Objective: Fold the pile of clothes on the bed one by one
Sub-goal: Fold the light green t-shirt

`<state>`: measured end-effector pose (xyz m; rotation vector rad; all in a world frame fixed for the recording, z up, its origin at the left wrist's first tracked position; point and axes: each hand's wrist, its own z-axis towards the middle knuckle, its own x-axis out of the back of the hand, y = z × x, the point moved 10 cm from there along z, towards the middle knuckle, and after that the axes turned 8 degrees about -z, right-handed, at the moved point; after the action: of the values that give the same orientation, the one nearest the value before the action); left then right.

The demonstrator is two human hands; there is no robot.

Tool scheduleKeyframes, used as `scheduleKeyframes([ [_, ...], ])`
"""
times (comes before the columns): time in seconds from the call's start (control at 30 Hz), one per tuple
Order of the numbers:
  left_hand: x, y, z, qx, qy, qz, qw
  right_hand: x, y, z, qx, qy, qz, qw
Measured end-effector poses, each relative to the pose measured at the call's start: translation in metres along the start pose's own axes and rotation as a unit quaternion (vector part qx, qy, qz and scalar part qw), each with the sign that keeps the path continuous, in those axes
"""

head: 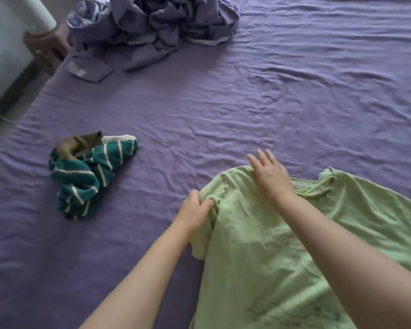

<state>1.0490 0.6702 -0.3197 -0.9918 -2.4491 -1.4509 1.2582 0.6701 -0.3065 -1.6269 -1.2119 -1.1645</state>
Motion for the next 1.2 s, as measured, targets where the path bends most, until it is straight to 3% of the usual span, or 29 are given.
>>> scheduleKeyframes([
  [0.07, 0.004, 0.006, 0.007, -0.005, -0.030, -0.018, 0.999, -0.006, -0.008, 0.012, 0.017, -0.034, -0.037, 0.999],
  [0.17, 0.004, 0.007, 0.011, -0.023, -0.104, 0.042, 0.993, -0.014, -0.012, 0.019, 0.006, -0.071, -0.078, 0.994],
  [0.27, 0.009, 0.004, 0.007, -0.019, -0.186, 0.086, 0.979, -0.006, -0.014, 0.019, 0.009, -0.028, -0.120, 0.992],
  [0.33, 0.022, -0.002, 0.006, -0.011, -0.217, 0.202, 0.955, 0.007, -0.008, 0.023, -0.017, 0.009, -0.065, 0.998],
  [0.43, 0.069, -0.006, 0.021, 0.018, -0.180, 0.409, 0.894, 0.029, 0.003, 0.031, -0.080, 0.066, 0.015, 0.994],
  [0.5, 0.104, -0.005, 0.032, 0.040, -0.132, 0.443, 0.886, 0.031, 0.002, 0.035, -0.097, 0.074, 0.019, 0.992],
  [0.57, 0.126, -0.010, 0.039, 0.060, -0.116, 0.392, 0.911, 0.026, -0.004, 0.037, -0.095, 0.049, 0.012, 0.994],
  [0.67, 0.132, -0.022, 0.042, 0.062, -0.096, 0.226, 0.967, 0.010, -0.032, 0.036, -0.030, 0.007, 0.025, 0.999],
  [0.77, 0.133, -0.035, 0.042, 0.054, -0.003, 0.087, 0.995, -0.002, -0.066, 0.034, 0.030, -0.010, 0.025, 0.999],
  [0.93, 0.137, -0.077, 0.032, 0.122, 0.159, -0.040, 0.979, -0.011, -0.102, 0.041, 0.071, 0.001, -0.072, 0.995],
  [1.03, 0.123, -0.095, 0.027, 0.164, 0.136, -0.113, 0.970, -0.005, -0.109, 0.046, 0.049, 0.015, -0.080, 0.996],
  [1.1, 0.121, -0.091, 0.024, 0.131, 0.136, -0.138, 0.972, 0.005, -0.109, 0.046, 0.042, 0.038, -0.070, 0.996],
  [1.2, 0.135, -0.066, 0.011, 0.028, 0.187, -0.075, 0.979, 0.025, -0.113, 0.043, 0.069, 0.106, -0.112, 0.986],
])
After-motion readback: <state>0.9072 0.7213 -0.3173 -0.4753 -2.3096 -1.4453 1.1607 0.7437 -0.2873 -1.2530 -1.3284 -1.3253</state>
